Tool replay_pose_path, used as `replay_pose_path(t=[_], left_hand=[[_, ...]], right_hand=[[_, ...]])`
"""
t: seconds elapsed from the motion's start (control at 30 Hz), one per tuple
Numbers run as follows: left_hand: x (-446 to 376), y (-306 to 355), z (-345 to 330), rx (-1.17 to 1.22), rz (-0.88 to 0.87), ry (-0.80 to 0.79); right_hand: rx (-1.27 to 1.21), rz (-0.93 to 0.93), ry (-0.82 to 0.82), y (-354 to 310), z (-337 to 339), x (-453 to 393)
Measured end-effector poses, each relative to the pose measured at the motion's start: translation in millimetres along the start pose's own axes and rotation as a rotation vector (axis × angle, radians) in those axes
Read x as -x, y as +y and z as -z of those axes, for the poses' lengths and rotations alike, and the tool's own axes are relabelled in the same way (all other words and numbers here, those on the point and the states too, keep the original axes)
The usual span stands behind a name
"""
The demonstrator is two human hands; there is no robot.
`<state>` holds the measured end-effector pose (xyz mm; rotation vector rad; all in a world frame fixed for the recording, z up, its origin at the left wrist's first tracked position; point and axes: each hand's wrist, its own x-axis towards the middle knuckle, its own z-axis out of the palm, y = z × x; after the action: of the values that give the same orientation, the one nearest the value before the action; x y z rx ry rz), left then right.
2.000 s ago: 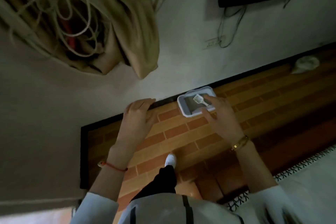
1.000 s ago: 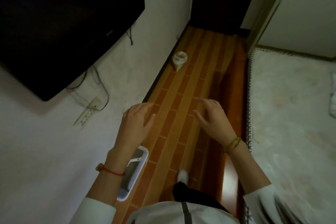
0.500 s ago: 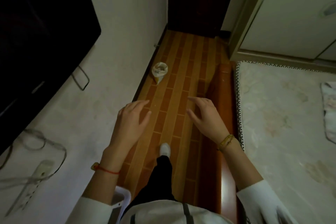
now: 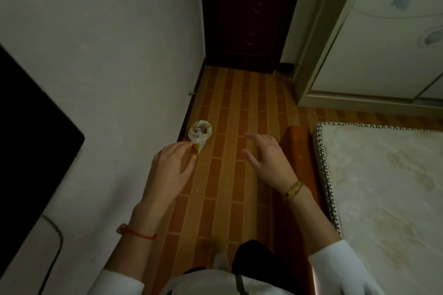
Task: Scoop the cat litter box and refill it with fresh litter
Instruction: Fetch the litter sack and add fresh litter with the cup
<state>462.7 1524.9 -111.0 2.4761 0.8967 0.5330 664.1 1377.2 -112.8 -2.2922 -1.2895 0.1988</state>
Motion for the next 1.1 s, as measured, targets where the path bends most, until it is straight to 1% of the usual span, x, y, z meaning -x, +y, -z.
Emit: replay_pose_path(t=[0.27, 0.4, 0.6, 0.73, 0.8, 0.93, 1.1], left_hand=[[-139, -32, -34, -0.017, 0.074, 0.003], [-213, -43, -60, -0.017, 0.160, 0.019], [-318, -45, -89, 0.002, 0.336, 0.125], [-374, -49, -100, -0.011, 0.456, 0.190], [-394, -53, -106, -0.031, 0.508, 0.197], [-436, -72, -121, -0.033, 0.625, 0.191], [-486, -108, -140, -0.045, 0.711, 0.226]], right_hand=[[-0.033, 0.033, -0.074, 45, -19, -159], [-0.034, 0.103, -0.135, 78, -25, -256], [-0.024, 0.240, -0.271, 116, -19, -409], [-0.022, 0.327, -0.355, 123, -23, -500], [-0.032, 0.356, -0.385, 123, -30, -535], [-0.049, 0.391, -0.487, 125, -56, -600], [-0.144, 0.435, -0.542, 121, -95, -670]])
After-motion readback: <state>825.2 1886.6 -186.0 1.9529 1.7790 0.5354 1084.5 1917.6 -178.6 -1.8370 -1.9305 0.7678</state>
